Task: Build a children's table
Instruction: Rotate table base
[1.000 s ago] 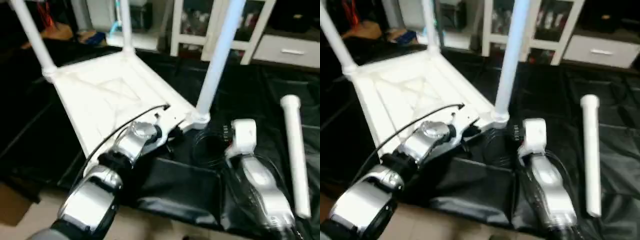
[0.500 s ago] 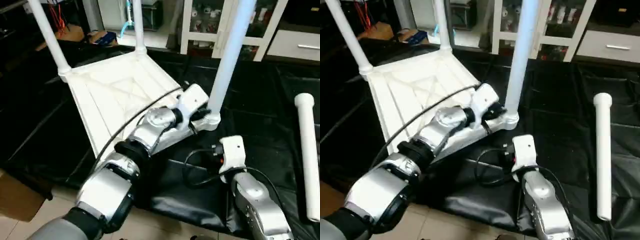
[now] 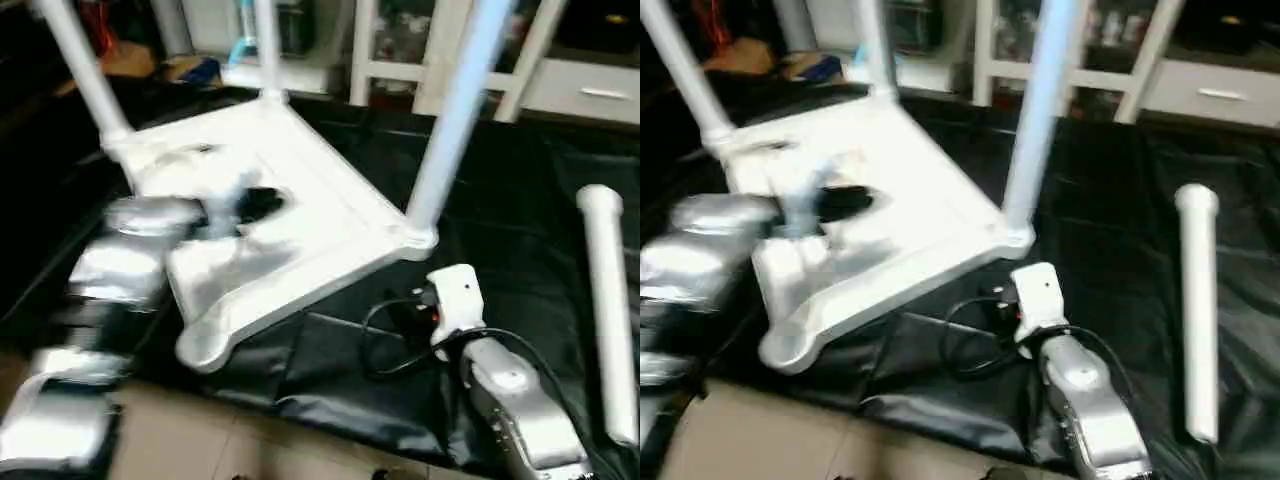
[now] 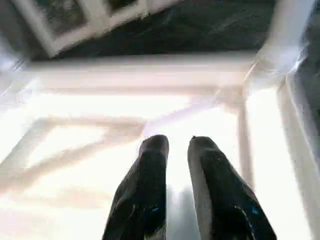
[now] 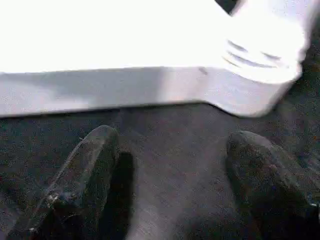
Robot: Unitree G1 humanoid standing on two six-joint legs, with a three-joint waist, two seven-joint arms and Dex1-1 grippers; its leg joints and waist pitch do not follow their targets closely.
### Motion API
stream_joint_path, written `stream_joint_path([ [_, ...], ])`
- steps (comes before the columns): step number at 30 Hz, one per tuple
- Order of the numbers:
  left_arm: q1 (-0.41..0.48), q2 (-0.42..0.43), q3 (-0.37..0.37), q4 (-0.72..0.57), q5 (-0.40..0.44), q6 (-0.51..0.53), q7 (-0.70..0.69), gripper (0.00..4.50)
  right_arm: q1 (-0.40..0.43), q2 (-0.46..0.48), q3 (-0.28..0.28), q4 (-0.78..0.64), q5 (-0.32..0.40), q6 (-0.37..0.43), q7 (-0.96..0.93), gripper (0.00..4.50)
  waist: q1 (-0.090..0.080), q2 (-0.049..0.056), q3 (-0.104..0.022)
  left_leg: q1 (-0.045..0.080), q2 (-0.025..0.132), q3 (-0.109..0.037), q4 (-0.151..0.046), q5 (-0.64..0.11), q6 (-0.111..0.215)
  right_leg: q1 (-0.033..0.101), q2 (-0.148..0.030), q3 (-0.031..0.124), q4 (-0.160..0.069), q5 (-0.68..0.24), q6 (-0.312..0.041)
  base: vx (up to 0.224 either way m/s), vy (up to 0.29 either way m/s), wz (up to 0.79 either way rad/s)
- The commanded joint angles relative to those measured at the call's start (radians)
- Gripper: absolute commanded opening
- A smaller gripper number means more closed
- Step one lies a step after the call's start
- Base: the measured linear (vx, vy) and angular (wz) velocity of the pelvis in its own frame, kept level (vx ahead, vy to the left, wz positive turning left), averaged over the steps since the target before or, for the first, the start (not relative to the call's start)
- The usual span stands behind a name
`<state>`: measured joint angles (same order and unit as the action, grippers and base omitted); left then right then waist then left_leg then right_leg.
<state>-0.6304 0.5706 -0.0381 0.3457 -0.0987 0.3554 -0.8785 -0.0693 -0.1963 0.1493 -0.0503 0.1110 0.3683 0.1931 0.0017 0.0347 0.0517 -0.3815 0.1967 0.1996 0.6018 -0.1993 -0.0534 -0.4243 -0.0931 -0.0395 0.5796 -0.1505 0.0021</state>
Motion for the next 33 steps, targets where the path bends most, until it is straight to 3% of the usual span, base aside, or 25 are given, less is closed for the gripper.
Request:
stream_joint_path([
  [1,0.015,0.039,0.046,0.004,0.037,0.033,0.025,0.89,0.006,-0.005,0.006,-0.025,0.000,0.012,0.014,3.74,-0.004,-0.003,-0.066,0.028,0.024,-0.009,-0.077,-0.158,0.041,0.048,-0.024,0.023,-0.040,-0.175,-0.213,0.000,0.000,0.00],
  [4,0.045,0.136,0.110,0.143,0.109,0.029,0.142,0.89,0.004,-0.004,0.017,-0.020,-0.004,0.010,0.022,3.74,-0.001,-0.002,-0.061,0.034,0.021,-0.009,-0.083,-0.222,-0.001,0.041,-0.021,0.025,-0.046,-0.222,-0.189,0.000,0.000,0.00],
  [6,0.053,0.156,0.110,0.170,0.130,0.037,0.167,0.89,0.003,-0.004,0.019,-0.020,-0.004,0.013,0.024,3.74,-0.003,-0.003,-0.060,0.033,0.021,-0.013,-0.087,-0.251,-0.018,0.044,-0.024,0.026,-0.048,-0.250,-0.173,0.000,0.000,0.00],
  [7,0.079,0.172,0.107,0.145,0.137,0.081,0.190,0.89,0.004,-0.004,0.018,-0.021,-0.005,0.016,0.028,3.74,-0.001,-0.005,-0.060,0.039,0.023,-0.016,-0.090,-0.282,-0.037,0.039,-0.026,0.028,-0.051,-0.273,-0.161,0.000,0.000,0.00],
  [9,0.116,0.181,0.080,0.119,0.150,0.116,0.205,0.89,0.006,-0.007,0.016,-0.022,-0.006,0.018,0.034,3.74,0.000,-0.003,-0.060,0.038,0.025,-0.017,-0.092,-0.280,-0.046,0.040,-0.027,0.030,-0.048,-0.247,-0.167,0.000,0.000,0.00],
  [10,0.127,0.183,0.069,0.112,0.156,0.124,0.210,0.89,0.006,-0.008,0.015,-0.023,-0.007,0.018,0.036,3.74,-0.002,-0.008,-0.061,0.034,0.025,-0.017,-0.092,-0.271,-0.047,0.043,-0.027,0.030,-0.046,-0.226,-0.169,0.000,0.000,0.00],
  [14,0.166,0.171,0.048,0.087,0.160,0.157,0.215,0.89,0.007,-0.015,0.013,-0.025,-0.008,0.018,0.038,3.74,0.003,-0.008,-0.066,0.037,0.022,-0.014,-0.087,-0.237,-0.039,0.044,-0.026,0.030,-0.043,-0.167,-0.190,0.000,0.000,0.00],
  [15,0.177,0.156,0.034,0.083,0.165,0.171,0.208,0.89,0.009,-0.017,0.012,-0.027,-0.010,0.019,0.038,3.74,0.004,-0.002,-0.066,0.036,0.021,-0.015,-0.087,-0.239,-0.040,0.045,-0.026,0.030,-0.042,-0.162,-0.194,0.000,0.000,0.00],
  [16,0.177,0.156,0.034,0.083,0.165,0.171,0.208,0.89,0.009,-0.017,0.012,-0.027,-0.010,0.019,0.038,3.74,0.002,-0.006,-0.065,0.035,0.021,-0.015,-0.088,-0.244,-0.040,0.046,-0.025,0.030,-0.044,-0.161,-0.195,0.000,0.000,0.00],
  [18,0.182,0.143,0.019,0.087,0.172,0.174,0.201,0.89,0.010,-0.017,0.012,-0.028,-0.012,0.019,0.038,3.74,0.001,-0.012,-0.064,0.033,0.020,-0.016,-0.088,-0.258,-0.039,0.048,-0.026,0.030,-0.045,-0.180,-0.193,0.000,0.000,0.00],
  [21,0.198,0.077,-0.035,0.084,0.165,0.195,0.165,0.89,0.021,-0.024,0.019,-0.038,0.000,0.011,0.068,3.74,-0.001,-0.001,-0.064,0.036,0.021,-0.017,-0.089,-0.291,-0.047,0.046,-0.026,0.030,-0.051,-0.198,-0.194,0.000,0.000,0.00],
  [24,0.195,0.045,-0.041,0.071,0.150,0.209,0.167,0.89,0.029,-0.034,0.018,-0.053,0.015,0.007,0.098,3.74,0.000,-0.006,-0.062,0.032,0.020,-0.019,-0.090,-0.308,-0.040,0.050,-0.026,0.029,-0.051,-0.207,-0.199,0.000,0.000,0.00],
  [25,0.191,0.039,-0.040,0.066,0.145,0.213,0.168,0.89,0.030,-0.037,0.016,-0.057,0.018,0.007,0.103,3.74,0.000,-0.007,-0.063,0.033,0.021,-0.019,-0.089,-0.315,-0.038,0.050,-0.027,0.029,-0.053,-0.226,-0.194,0.000,0.000,0.00],
  [26,0.184,0.025,-0.049,0.048,0.134,0.223,0.163,0.89,0.035,-0.049,0.010,-0.069,0.024,0.006,0.118,3.74,-0.001,0.000,-0.062,0.034,0.020,-0.020,-0.089,-0.319,-0.038,0.048,-0.027,0.030,-0.053,-0.236,-0.192,0.000,0.000,0.00],
  [31,0.154,-0.036,-0.077,-0.003,0.096,0.251,0.150,0.89,0.048,-0.084,-0.022,-0.090,0.024,0.000,0.125,3.74,0.005,-0.003,-0.060,0.043,0.022,-0.015,-0.086,-0.328,-0.032,0.039,-0.025,0.031,-0.063,-0.267,-0.189,0.000,0.000,0.00],
  [33,0.141,-0.064,-0.084,-0.005,0.096,0.249,0.154,0.89,0.049,-0.087,-0.038,-0.092,0.022,0.000,0.113,3.74,0.008,-0.005,-0.061,0.037,0.021,-0.018,-0.087,-0.321,-0.033,0.045,-0.025,0.030,-0.060,-0.269,-0.186,0.000,0.000,0.00],
])
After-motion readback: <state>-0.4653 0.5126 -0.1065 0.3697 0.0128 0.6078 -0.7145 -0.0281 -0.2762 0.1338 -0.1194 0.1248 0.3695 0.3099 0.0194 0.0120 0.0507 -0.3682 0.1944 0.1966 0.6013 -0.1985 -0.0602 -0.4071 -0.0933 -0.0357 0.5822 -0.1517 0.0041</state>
